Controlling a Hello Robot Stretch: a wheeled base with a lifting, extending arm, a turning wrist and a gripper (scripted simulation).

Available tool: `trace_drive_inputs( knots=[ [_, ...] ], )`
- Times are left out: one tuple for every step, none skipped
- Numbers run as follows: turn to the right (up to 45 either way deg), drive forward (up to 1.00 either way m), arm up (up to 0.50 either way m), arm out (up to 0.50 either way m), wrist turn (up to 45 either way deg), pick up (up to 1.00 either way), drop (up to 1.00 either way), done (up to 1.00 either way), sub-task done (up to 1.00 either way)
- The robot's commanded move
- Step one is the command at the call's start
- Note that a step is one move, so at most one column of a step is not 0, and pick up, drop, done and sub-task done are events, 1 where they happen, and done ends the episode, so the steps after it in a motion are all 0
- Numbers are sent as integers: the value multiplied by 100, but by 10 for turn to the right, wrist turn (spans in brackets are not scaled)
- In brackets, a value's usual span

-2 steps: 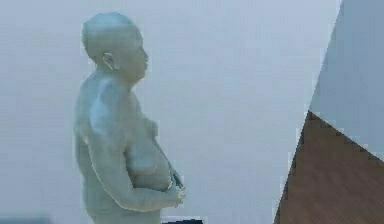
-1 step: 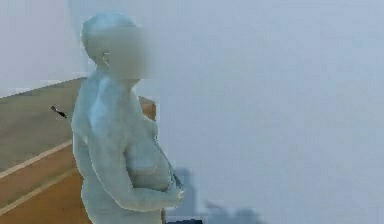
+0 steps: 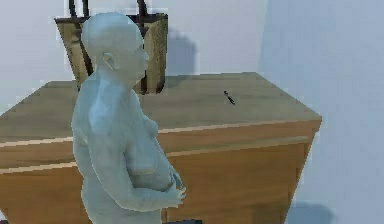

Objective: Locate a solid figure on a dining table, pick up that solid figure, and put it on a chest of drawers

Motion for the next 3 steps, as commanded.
trace_drive_inputs(
  knots=[
    [-150, 0, 0, 0, 0, 0, 0, 0, 0],
    [-30, 0, 0, 0, 0, 0, 0, 0, 0],
    [450, 0, 0, 0, 0, 0, 0, 0, 0]
  ],
)
